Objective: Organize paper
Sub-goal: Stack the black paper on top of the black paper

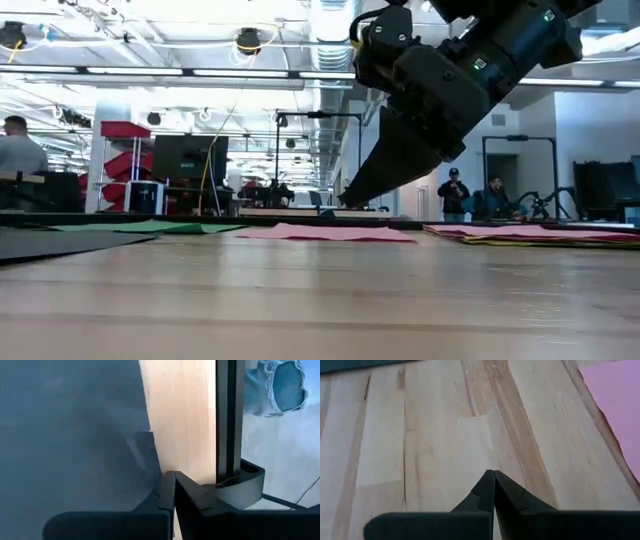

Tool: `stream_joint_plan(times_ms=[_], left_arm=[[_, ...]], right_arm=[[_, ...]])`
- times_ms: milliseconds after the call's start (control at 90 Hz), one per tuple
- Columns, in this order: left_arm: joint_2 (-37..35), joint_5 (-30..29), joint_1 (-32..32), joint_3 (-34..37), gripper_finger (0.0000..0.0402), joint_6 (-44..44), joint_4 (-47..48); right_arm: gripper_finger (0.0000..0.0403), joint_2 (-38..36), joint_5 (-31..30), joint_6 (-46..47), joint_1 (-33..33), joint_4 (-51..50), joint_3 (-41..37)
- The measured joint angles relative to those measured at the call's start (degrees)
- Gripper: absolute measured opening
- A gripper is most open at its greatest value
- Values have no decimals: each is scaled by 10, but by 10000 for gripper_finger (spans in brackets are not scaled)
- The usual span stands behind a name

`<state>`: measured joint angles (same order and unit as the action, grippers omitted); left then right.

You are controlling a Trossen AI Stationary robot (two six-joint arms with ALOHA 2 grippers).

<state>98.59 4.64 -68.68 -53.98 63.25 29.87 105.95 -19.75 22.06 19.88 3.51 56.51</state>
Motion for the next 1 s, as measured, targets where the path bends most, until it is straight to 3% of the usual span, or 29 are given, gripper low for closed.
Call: stream_joint_plan(times_ms=[722,867,1000], left_arm=[[-2,10,-27,-9,0,90,82],[-1,-11,-27,-18,0,99,89],[1,-74,-26,-37,0,106,88]], right_arm=[[0,0,0,0,0,0,0],[0,0,0,0,2,0,0],[0,-4,0,-15,11,-2,0]])
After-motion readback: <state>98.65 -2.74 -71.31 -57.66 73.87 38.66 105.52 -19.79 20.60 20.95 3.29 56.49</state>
